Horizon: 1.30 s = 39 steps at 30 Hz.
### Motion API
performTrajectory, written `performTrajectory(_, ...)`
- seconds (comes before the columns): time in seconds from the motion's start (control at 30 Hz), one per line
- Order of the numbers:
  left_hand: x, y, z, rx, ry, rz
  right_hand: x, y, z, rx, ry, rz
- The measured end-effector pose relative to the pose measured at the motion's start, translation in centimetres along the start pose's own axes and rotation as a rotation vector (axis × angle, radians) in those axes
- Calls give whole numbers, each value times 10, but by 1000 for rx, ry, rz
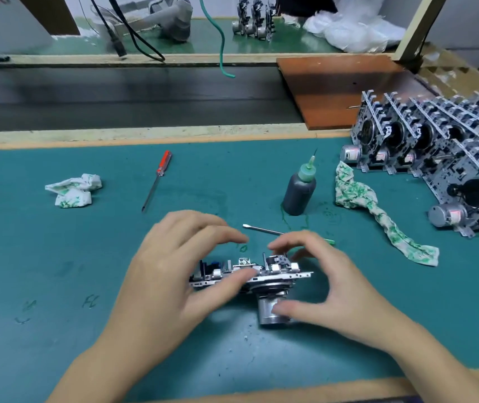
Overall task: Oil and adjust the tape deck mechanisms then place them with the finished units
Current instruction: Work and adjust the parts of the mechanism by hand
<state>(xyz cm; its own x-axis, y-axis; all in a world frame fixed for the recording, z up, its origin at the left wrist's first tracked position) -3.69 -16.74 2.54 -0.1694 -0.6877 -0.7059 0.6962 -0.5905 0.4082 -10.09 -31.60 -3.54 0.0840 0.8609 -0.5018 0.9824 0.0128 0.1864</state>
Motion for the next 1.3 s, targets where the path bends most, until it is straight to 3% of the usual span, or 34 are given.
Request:
performTrajectory(0.23, 17, 3, 1, -26, -157, -93, 1, 3, -3, -62, 40, 96)
performTrajectory(0.67, 23, 2, -8, -124, -384, -119, 4, 7, 2, -10, 170, 62)
performTrajectory(1.1, 26, 10, -3, -83, -396, -239, 4, 9, 4, 9, 155, 76)
performTrajectory(1.3, 30, 9, -4, -46, -410, -218, 3, 11, 0, -11, 174, 94)
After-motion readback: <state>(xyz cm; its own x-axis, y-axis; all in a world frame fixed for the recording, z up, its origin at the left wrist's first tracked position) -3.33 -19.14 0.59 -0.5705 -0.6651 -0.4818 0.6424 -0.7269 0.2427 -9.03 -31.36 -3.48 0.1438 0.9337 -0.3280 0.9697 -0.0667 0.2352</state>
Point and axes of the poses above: each hand's wrist, its own y-axis towards the middle knuckle, its own x-axis out of the palm, z = x × y, the point moved 8 cm from there along y, towards the middle knuckle, and after that the axes turned 7 degrees about -x, right-handed, at the moved point
